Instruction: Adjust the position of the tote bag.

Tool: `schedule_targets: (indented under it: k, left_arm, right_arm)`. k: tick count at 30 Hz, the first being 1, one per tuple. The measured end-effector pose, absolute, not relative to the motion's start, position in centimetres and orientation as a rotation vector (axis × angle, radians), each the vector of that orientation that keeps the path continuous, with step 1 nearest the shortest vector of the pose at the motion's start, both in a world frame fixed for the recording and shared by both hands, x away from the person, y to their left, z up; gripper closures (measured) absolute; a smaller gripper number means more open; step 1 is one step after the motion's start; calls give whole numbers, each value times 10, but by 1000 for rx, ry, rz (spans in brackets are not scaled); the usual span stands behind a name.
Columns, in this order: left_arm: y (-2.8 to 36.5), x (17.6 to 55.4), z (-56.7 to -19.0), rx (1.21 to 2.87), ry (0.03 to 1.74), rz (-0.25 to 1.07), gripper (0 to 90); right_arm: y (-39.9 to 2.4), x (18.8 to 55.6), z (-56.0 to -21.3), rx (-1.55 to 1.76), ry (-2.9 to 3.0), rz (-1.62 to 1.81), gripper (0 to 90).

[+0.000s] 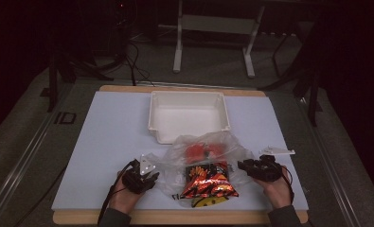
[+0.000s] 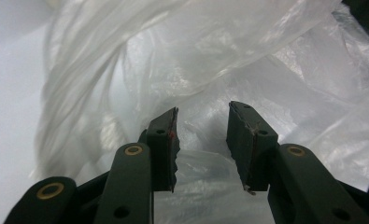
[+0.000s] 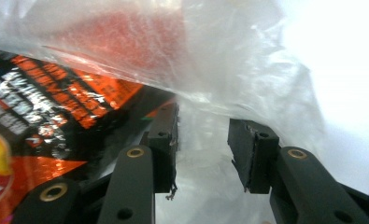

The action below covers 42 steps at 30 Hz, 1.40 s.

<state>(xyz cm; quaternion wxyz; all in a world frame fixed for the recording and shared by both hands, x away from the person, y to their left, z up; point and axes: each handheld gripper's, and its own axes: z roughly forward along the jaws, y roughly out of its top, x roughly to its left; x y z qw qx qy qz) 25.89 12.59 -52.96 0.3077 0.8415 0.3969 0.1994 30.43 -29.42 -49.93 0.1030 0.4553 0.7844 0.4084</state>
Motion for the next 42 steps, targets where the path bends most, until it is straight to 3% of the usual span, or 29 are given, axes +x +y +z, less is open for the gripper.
schedule_targets:
  k: [6, 9, 24, 30, 42]
  left_arm:
    - [131, 254, -523, 2184, 1051, 508, 626]
    - [133, 247, -517, 2153, 981, 457, 612]
    - [109, 223, -482, 2152, 755, 480, 599]
    - [103, 226, -482, 2146, 774, 510, 553]
    - [116, 217, -474, 2083, 786, 544, 549]
  right_arm:
    - [-295, 304, -498, 1329, 2356, 1188, 584]
    - [-291, 300, -496, 1251, 2397, 1154, 570]
    - [-289, 296, -479, 1173, 2346, 1183, 567]
    - [-291, 295, -475, 1169, 2324, 1192, 568]
    - [-300, 294, -466, 1176, 2274, 1203, 559]
